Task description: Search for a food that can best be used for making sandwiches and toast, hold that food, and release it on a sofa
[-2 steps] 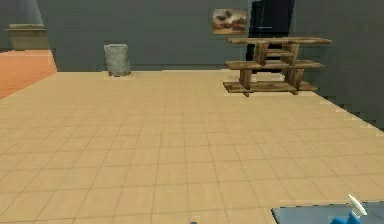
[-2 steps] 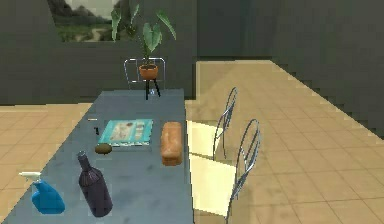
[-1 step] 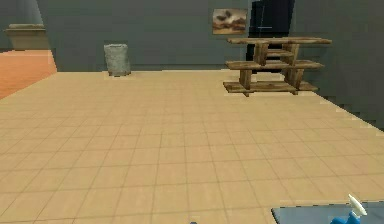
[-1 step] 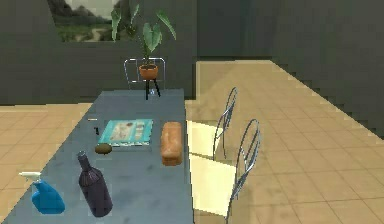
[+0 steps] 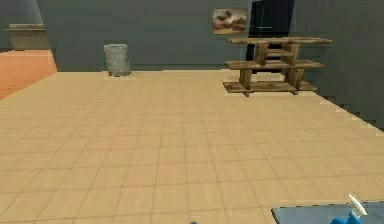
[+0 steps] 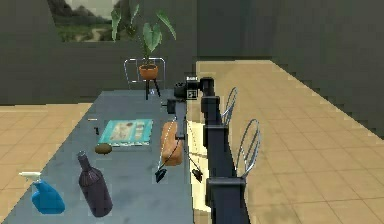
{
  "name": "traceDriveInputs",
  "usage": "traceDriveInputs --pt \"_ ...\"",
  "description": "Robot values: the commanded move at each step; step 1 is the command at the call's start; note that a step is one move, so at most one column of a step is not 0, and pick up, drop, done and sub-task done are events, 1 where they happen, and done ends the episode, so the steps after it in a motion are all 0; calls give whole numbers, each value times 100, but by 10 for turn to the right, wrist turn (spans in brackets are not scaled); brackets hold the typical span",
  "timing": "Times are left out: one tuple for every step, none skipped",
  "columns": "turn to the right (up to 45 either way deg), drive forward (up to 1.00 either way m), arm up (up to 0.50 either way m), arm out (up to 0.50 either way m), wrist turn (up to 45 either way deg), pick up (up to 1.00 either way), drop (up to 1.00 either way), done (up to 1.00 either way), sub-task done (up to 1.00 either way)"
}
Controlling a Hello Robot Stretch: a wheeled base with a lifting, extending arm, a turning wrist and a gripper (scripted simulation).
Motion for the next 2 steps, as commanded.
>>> traceDriveInputs --pt "0 0 0 0 450 0 0 0 0" --pt "0 0 0 0 450 0 0 0 0"
